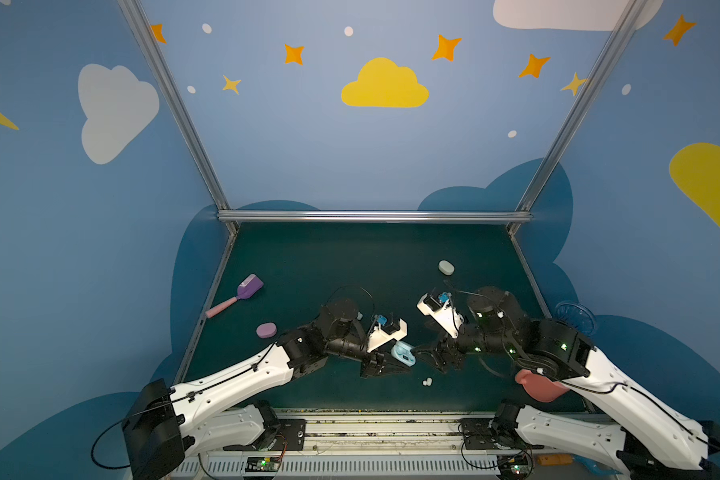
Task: Insert the wireless bluetooth earbuds into the charging case
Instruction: 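Pull the grippers apart to open the case lid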
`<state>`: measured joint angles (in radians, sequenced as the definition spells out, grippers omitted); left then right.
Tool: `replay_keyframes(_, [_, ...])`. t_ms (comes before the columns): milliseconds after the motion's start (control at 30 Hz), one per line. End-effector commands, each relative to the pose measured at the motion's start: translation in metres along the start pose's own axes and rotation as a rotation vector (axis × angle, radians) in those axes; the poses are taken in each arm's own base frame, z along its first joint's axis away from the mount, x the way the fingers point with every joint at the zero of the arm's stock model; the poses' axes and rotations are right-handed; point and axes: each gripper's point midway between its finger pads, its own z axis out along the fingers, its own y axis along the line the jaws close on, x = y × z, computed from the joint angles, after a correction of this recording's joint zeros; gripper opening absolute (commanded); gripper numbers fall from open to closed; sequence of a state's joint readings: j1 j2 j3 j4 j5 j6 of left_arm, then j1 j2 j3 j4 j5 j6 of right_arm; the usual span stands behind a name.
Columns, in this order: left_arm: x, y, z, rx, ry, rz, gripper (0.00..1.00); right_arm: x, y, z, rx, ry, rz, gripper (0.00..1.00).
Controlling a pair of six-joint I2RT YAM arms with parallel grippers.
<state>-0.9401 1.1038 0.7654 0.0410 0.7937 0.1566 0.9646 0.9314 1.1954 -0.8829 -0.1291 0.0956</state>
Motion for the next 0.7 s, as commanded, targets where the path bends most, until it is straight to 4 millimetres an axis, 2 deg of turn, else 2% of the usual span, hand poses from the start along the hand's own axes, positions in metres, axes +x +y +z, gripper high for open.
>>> replay_keyframes(0, [-0.020, -0.028, -0.007, 0.064, -0.065, 0.110, 0.03, 0.000, -0.023, 0.003, 0.122, 0.021, 0.056, 0.81])
replay_keyframes(233, [-0.017, -0.027, -0.009, 0.029, -0.087, 0.098, 0.04, 0.004, -0.018, 0.005, 0.088, 0.039, 0.093, 0.82])
replay_keyframes(533, [0.012, 0.007, -0.010, -0.154, -0.131, 0.022, 0.04, 0.000, -0.001, -0.003, -0.002, -0.005, 0.162, 0.84])
replay_keyframes(667, [0.022, 0.021, -0.012, -0.228, -0.129, 0.013, 0.04, 0.005, -0.006, -0.001, 0.008, 0.006, 0.239, 0.86])
